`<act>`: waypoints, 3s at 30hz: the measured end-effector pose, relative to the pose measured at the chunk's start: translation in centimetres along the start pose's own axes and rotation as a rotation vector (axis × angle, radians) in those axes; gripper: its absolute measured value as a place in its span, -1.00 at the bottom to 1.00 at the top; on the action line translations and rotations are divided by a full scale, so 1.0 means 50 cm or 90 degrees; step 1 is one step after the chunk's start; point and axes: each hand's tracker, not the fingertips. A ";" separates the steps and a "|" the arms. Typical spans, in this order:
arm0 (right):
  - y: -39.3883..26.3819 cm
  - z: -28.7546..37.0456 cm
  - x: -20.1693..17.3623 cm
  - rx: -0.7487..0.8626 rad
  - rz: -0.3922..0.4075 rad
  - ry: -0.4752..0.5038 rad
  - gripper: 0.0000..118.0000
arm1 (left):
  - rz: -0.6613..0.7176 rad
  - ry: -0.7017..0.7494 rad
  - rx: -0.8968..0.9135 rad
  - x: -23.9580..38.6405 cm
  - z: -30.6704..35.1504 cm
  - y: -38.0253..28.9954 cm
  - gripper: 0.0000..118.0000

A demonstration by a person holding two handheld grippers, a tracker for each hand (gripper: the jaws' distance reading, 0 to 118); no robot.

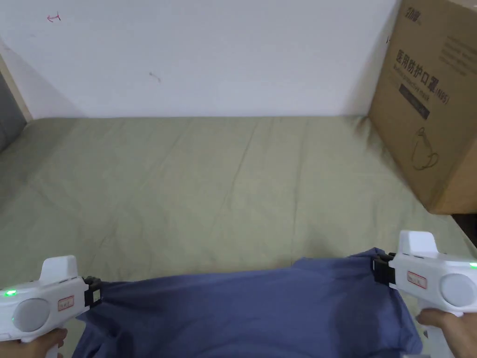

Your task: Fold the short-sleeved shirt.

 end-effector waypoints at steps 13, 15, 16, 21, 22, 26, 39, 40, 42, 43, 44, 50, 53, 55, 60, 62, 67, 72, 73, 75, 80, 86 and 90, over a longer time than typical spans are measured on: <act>-0.260 0.230 0.015 -0.030 -0.093 0.030 -0.98 | 0.027 -0.003 -0.038 -0.037 0.154 -0.196 -0.97; -0.305 0.214 0.028 -0.061 -0.111 0.017 -0.98 | 0.034 0.003 -0.059 -0.042 0.153 -0.234 -0.97; -0.327 0.207 0.028 -0.073 -0.113 0.005 -0.98 | 0.035 0.005 -0.068 -0.044 0.152 -0.254 -0.97; -0.403 0.164 0.031 -0.136 -0.120 -0.055 -0.98 | 0.026 0.021 -0.105 -0.055 0.129 -0.331 -0.97; -0.413 0.154 0.031 -0.142 -0.125 -0.060 -0.98 | 0.020 0.027 -0.113 -0.054 0.121 -0.339 -0.97; -0.421 0.143 0.022 -0.142 -0.108 -0.084 -0.98 | 0.028 0.032 -0.120 -0.053 0.107 -0.350 -0.96; -0.213 0.335 -0.099 0.152 -0.024 -0.079 0.47 | 0.050 -0.014 0.140 0.021 0.299 -0.184 0.64; -0.194 0.346 -0.110 0.182 -0.014 -0.076 0.47 | 0.040 -0.016 0.176 0.032 0.315 -0.168 0.64; -0.165 0.363 -0.130 0.229 0.000 -0.079 0.47 | 0.019 -0.013 0.235 0.059 0.341 -0.143 0.64; -0.149 0.373 -0.146 0.250 0.006 -0.083 0.47 | 0.010 -0.009 0.265 0.070 0.350 -0.132 0.64; -0.140 0.377 -0.156 0.268 0.010 -0.086 0.47 | 0.002 -0.005 0.293 0.080 0.357 -0.125 0.64; -0.122 0.383 -0.207 0.324 0.048 -0.119 0.30 | -0.035 0.014 0.366 0.130 0.361 -0.114 0.07; -0.124 0.379 -0.222 0.333 0.064 -0.136 -0.23 | -0.036 -0.023 0.359 0.131 0.353 -0.120 -0.73; -0.124 0.377 -0.218 0.329 0.066 -0.138 -1.00 | -0.027 -0.046 0.344 0.130 0.351 -0.125 -1.00; -0.123 0.373 -0.214 0.320 0.062 -0.128 -1.00 | -0.021 -0.068 0.282 0.100 0.331 -0.130 -1.00; -0.123 0.374 -0.210 0.315 0.056 -0.121 -1.00 | 0.000 -0.087 0.216 0.066 0.311 -0.124 -1.00; -0.120 0.352 -0.215 0.299 0.063 -0.120 -1.00 | 0.102 -0.152 0.052 -0.056 0.239 -0.131 -1.00; -0.119 0.327 -0.222 0.278 0.063 -0.114 -1.00 | 0.134 -0.156 -0.064 -0.146 0.172 -0.172 -0.77; -0.119 0.321 -0.225 0.272 0.066 -0.115 -1.00 | 0.140 -0.153 -0.092 -0.154 0.165 -0.182 -0.56; -0.122 0.308 -0.227 0.262 0.068 -0.112 -1.00 | 0.154 -0.161 -0.111 -0.174 0.147 -0.201 0.07; -0.129 0.278 -0.232 0.229 0.080 -0.110 -1.00 | 0.183 -0.166 -0.129 -0.200 0.112 -0.235 0.40; -0.133 0.256 -0.228 0.205 0.075 -0.113 -1.00 | 0.187 -0.176 -0.171 -0.182 0.066 -0.259 0.19; -0.132 0.251 -0.223 0.199 0.070 -0.119 -1.00 | 0.087 -0.142 -0.154 -0.180 0.032 -0.266 -0.33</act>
